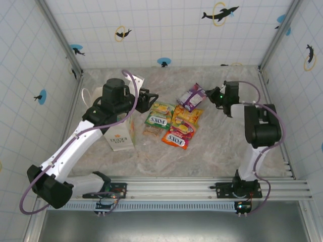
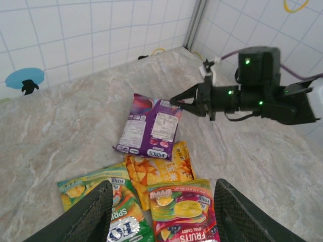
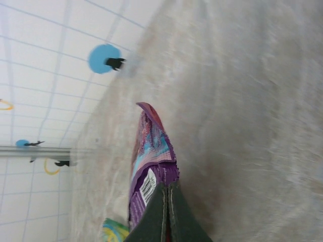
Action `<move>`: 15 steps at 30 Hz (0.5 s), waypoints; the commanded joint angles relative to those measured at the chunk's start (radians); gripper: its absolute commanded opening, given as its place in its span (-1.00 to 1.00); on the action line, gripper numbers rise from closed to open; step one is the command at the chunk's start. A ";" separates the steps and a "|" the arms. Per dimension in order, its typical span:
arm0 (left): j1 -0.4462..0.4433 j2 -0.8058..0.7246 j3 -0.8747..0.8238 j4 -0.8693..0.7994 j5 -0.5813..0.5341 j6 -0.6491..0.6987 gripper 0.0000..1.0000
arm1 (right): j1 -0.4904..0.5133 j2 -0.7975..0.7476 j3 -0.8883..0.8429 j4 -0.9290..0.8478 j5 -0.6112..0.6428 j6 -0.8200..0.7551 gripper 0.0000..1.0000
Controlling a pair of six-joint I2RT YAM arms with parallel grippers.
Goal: Place the snacks into the paper bag
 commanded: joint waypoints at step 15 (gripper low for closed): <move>-0.008 -0.039 -0.002 0.016 0.175 0.105 0.15 | 0.058 -0.484 0.018 -0.218 -0.145 -0.573 -1.00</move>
